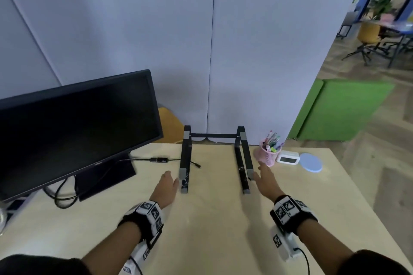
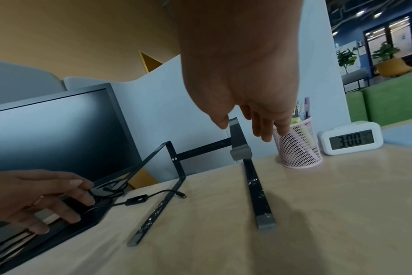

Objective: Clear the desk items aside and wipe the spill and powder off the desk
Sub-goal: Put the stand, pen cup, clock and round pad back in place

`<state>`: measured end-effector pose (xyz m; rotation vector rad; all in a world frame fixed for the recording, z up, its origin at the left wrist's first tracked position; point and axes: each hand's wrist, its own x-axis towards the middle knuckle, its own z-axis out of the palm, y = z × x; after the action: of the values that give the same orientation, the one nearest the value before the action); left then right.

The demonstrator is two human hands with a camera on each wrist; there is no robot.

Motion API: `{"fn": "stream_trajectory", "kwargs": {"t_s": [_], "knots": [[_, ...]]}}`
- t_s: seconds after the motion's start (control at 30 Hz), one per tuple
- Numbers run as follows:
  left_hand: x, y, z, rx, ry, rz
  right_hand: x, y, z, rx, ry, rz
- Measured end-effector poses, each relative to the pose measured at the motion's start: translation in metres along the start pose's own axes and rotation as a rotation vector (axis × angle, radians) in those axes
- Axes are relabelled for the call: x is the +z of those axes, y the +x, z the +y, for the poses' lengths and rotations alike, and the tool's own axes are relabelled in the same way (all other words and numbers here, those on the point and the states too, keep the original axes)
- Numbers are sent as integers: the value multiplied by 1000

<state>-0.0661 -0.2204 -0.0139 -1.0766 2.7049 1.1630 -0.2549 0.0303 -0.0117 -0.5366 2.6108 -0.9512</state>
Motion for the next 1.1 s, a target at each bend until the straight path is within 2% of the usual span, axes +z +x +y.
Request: {"fn": "stream_trajectory", "kwargs": {"t_s": [0.1,0.23,0.33,0.47,0.53,0.83,1.1], "knots": [[-1,25,8,-50,-26,-32,4,24,-3,86,112,49],[10,53,6,-22,-154,-72,13,56,9,198,251,64],[19,69,7,-16,-242,-33,19,70,16,201,328,66],[24,76,11,-10,-413,16,29,74,14,180,492,-28],[24,76,11,-14,-451,47,36,74,14,179,542,-24],[25,65,6,8,-486,70,42,55,12,148,600,94],[28,2,-23,77,-494,54,50,-18,20,146,582,109]]}}
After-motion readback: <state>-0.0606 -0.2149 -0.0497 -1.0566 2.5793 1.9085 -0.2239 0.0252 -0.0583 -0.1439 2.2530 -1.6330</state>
